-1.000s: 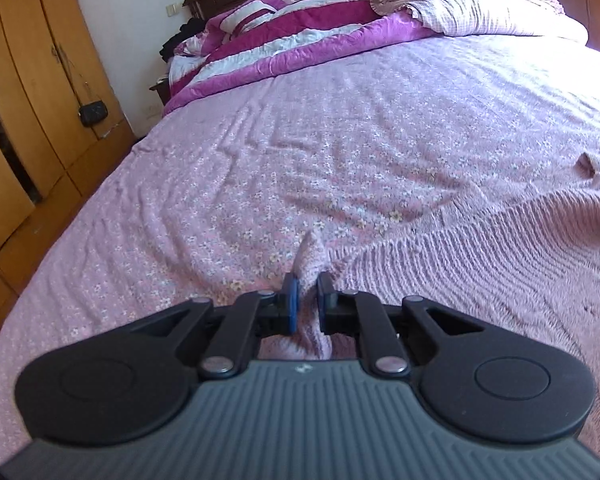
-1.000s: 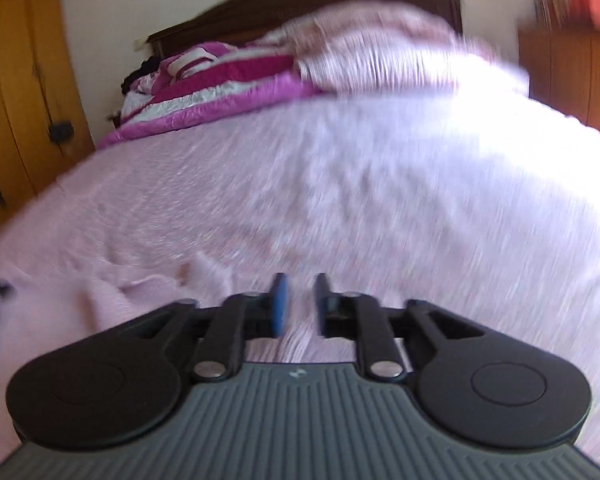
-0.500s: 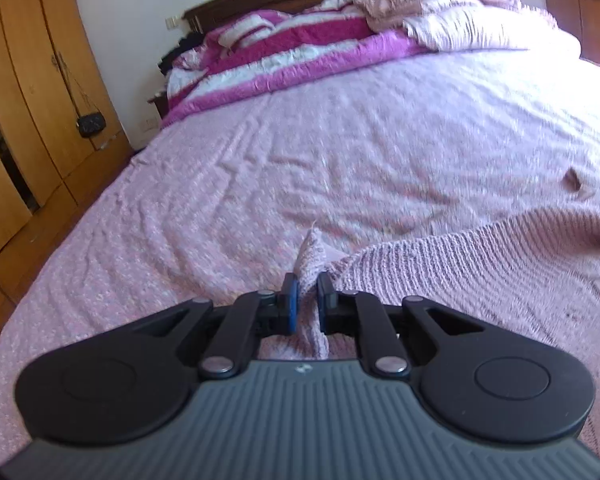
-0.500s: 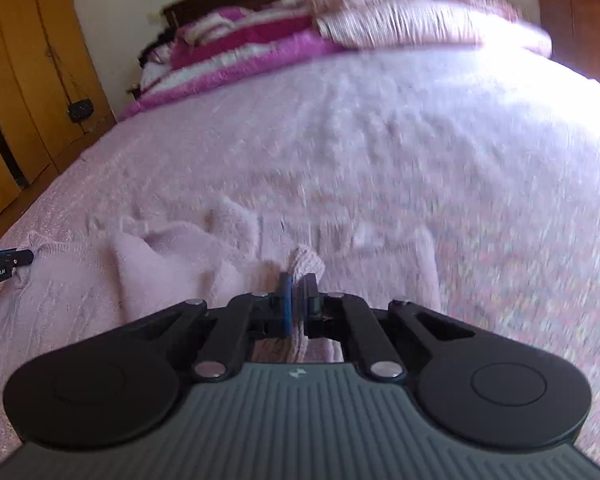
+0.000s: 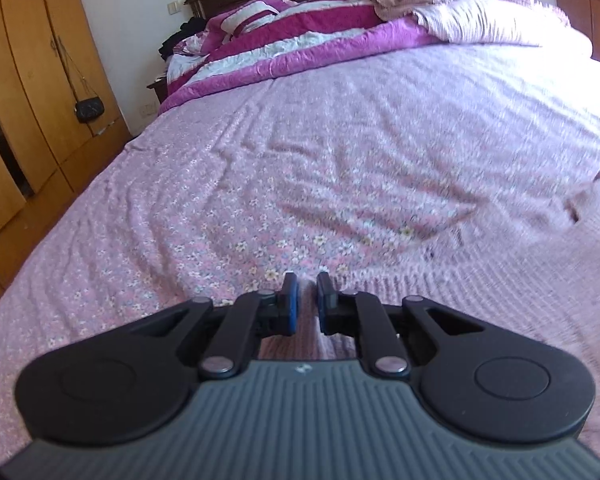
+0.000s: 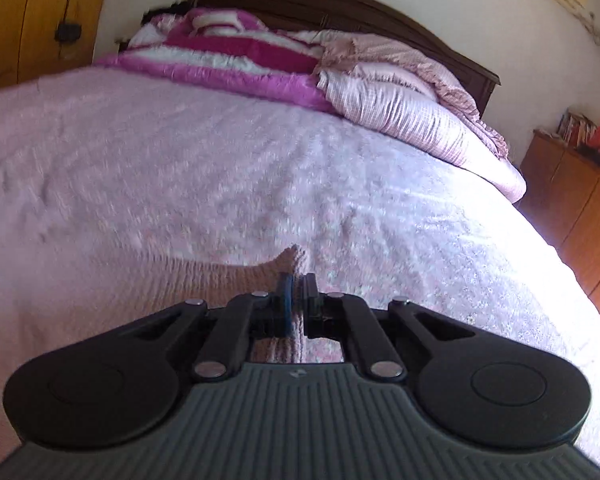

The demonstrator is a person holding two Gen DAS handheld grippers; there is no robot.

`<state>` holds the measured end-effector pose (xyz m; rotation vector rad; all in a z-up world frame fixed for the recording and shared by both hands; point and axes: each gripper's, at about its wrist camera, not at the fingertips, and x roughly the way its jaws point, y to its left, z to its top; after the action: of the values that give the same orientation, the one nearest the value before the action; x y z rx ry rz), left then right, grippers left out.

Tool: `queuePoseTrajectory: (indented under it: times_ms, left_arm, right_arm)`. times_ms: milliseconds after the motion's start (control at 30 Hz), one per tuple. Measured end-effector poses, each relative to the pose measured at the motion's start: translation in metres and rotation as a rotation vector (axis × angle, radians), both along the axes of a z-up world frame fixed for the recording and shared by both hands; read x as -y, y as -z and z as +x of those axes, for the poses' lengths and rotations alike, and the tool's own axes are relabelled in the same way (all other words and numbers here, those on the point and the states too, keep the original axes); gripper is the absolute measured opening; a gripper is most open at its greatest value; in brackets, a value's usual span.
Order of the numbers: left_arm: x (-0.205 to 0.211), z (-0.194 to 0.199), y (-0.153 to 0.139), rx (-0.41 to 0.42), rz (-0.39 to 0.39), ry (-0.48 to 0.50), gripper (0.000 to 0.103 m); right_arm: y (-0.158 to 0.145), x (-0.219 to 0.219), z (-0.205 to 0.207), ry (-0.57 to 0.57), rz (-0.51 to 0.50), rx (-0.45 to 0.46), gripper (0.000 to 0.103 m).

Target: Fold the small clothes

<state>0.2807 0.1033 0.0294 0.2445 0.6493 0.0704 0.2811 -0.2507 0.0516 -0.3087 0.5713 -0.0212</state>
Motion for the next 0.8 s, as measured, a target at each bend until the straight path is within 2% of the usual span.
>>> queuePoseTrajectory:
  times_ms: [100,133,167,267,333,433,500,567,600,700,800]
  left_arm:
    - [-0.009,0.005,0.001,-0.015,-0.009,-0.022,0.014]
    - [-0.014,0.005,0.000,-0.023,-0.026,-0.027,0.020]
    - [-0.020,0.005,-0.002,-0.025,-0.046,-0.033,0.030]
    - [-0.038,-0.001,-0.012,-0.006,-0.095,-0.062,0.049]
    - [-0.048,-0.008,-0.019,0.007,-0.138,-0.064,0.050]
    - [-0.055,-0.014,-0.029,0.005,-0.170,-0.054,0.050]
    - [-0.054,-0.020,-0.033,-0.002,-0.177,-0.031,0.056]
    - [-0.050,-0.026,-0.032,-0.015,-0.183,0.008,0.064]
    - [-0.047,-0.029,-0.031,-0.019,-0.182,0.024,0.064]
    - [-0.040,-0.032,-0.021,-0.039,-0.155,0.032,0.064]
    - [-0.037,-0.028,-0.005,-0.071,-0.112,-0.018,0.064]
  right_arm:
    - [0.027,0.000,0.013,0.017,-0.069,-0.052,0.005]
    - [0.035,0.001,0.015,0.016,-0.072,-0.079,0.005]
    - [0.037,0.001,0.016,0.019,-0.077,-0.081,0.005]
    - [0.032,0.003,0.016,0.025,-0.046,-0.090,0.006]
    - [0.023,0.006,0.011,0.035,-0.008,-0.088,0.008]
    - [0.009,0.016,-0.004,0.043,0.087,-0.082,0.016]
    - [0.002,0.021,-0.016,0.050,0.140,-0.080,0.032]
    - [-0.004,0.024,-0.035,0.046,0.182,-0.065,0.043]
    - [-0.006,0.025,-0.046,0.038,0.199,-0.060,0.049]
    - [-0.009,0.026,-0.074,0.023,0.231,-0.044,0.054]
    - [-0.001,0.025,-0.097,0.029,0.210,-0.043,0.055]
